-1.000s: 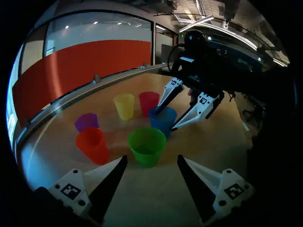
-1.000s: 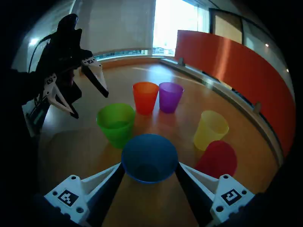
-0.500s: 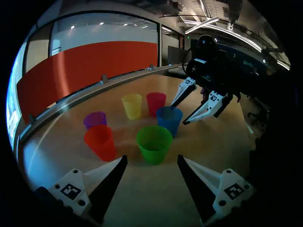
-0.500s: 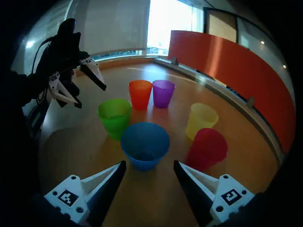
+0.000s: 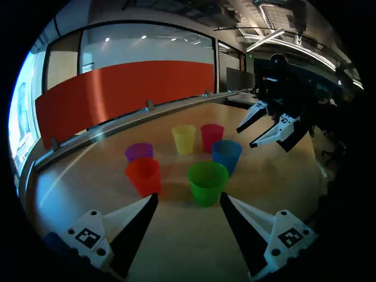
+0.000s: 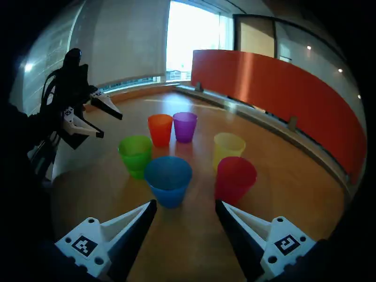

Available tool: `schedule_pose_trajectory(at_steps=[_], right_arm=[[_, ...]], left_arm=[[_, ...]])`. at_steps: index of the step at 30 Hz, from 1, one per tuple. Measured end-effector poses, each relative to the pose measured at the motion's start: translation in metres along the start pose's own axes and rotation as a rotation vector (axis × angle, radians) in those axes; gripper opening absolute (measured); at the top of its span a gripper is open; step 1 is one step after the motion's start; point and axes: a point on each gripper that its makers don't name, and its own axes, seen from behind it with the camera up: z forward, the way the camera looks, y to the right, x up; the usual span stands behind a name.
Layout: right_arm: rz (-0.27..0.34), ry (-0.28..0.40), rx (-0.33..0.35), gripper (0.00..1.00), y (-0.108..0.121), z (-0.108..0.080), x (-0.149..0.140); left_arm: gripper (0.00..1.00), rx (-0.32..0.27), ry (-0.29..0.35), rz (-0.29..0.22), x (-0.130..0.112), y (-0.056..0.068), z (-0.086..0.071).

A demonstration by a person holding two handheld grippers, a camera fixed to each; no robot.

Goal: Pour water

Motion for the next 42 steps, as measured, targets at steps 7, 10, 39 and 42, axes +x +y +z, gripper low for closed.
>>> schedule_pose_trajectory(at_steps=[7,10,39,42], right_arm=[[0.027,0.070,-0.070,0.97,0.013,-0.019,0.018],[0.038,0.119,-0.113,0.97,0.020,-0.029,0.030],[0.210,0.439,-0.679,0.97,0.090,-0.091,0.068],[0.228,0.469,-0.707,0.97,0.090,-0.094,0.072]], left_arm=[[0.98,0.097,0.062,-0.011,0.013,-0.018,-0.013],[0.98,0.159,0.095,-0.015,0.021,-0.030,-0.022],[0.98,0.573,0.356,-0.188,0.044,-0.081,-0.077],[0.99,0.591,0.372,-0.218,0.043,-0.084,-0.077]])
